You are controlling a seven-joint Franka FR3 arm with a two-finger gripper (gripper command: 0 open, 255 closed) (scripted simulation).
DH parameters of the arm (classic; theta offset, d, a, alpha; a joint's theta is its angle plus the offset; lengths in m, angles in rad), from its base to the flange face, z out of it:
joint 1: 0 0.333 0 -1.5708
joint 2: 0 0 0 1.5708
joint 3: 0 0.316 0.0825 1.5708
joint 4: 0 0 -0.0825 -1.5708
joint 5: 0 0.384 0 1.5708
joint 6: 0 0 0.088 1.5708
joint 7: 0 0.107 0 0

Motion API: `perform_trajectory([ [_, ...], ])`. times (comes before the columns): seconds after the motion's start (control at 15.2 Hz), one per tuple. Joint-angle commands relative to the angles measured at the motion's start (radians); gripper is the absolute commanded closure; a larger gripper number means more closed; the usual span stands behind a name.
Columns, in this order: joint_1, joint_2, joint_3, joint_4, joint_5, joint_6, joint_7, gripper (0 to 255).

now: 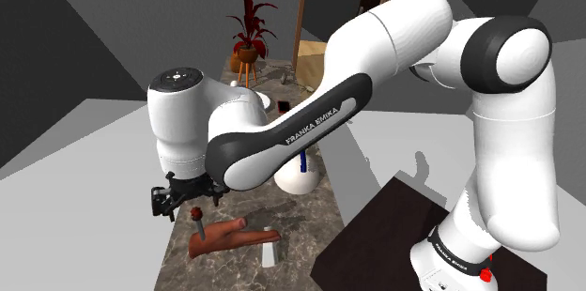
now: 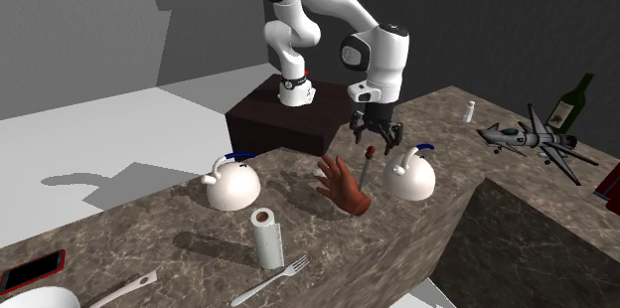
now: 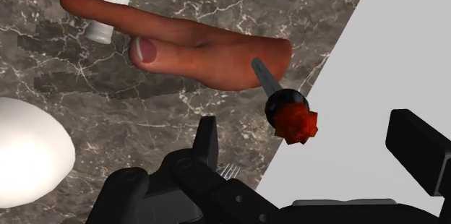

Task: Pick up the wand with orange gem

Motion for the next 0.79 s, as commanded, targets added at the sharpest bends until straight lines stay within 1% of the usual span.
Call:
perform_trajectory([
  [0.0, 0.004, 0.012, -0.006, -0.005, -0.009, 0.015, 0.006, 0],
  [0.07, 0.004, 0.012, -0.006, -0.005, -0.009, 0.015, 0.006, 0],
  [0.13, 0.004, 0.013, -0.006, -0.004, -0.010, 0.015, 0.006, 255],
  [0.73, 0.004, 0.012, -0.006, -0.005, -0.009, 0.015, 0.006, 255],
])
